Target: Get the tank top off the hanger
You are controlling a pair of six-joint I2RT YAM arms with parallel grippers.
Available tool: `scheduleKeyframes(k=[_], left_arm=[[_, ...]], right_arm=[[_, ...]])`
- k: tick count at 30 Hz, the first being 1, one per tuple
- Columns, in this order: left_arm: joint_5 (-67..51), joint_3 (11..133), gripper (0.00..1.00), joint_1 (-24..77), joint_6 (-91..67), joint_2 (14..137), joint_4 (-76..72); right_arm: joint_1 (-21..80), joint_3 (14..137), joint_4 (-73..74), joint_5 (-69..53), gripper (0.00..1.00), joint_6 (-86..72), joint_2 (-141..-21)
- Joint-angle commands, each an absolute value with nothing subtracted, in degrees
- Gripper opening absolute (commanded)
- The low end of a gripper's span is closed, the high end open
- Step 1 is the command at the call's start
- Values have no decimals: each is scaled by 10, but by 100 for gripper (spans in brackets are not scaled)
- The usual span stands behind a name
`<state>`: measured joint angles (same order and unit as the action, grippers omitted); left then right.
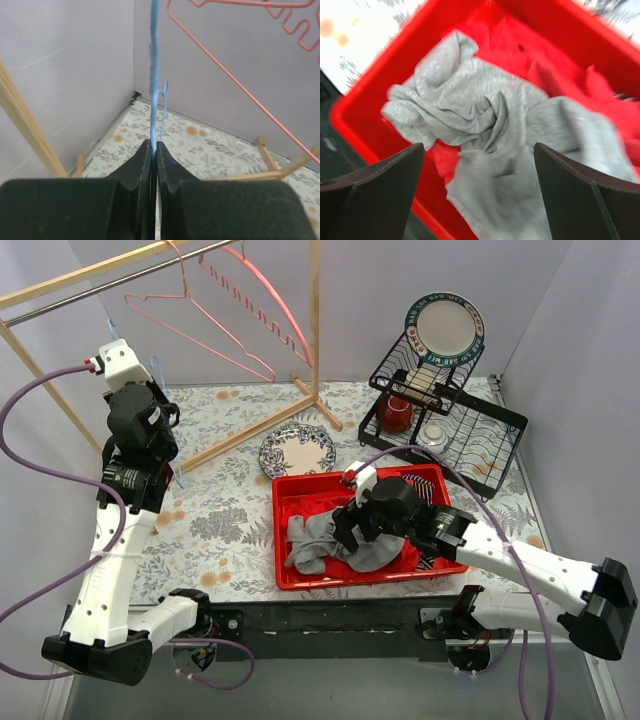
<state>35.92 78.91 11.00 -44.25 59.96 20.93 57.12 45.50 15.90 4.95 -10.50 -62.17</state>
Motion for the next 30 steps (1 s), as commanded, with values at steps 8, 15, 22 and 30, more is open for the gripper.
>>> scheduleKeyframes(k=[8,15,22,30], left_arm=[[506,802,0,112,-252,602,22],[475,811,0,111,-243,617,-13],[472,836,0,99,-215,659,-73],[433,880,0,64,-236,708,-66]], right_arm=[[570,586,246,62,99,-98,-547],[570,603,246,67,98,-106,-530],[570,595,245,71,98,-113,-512],[570,558,228,65,99,-126,-483]])
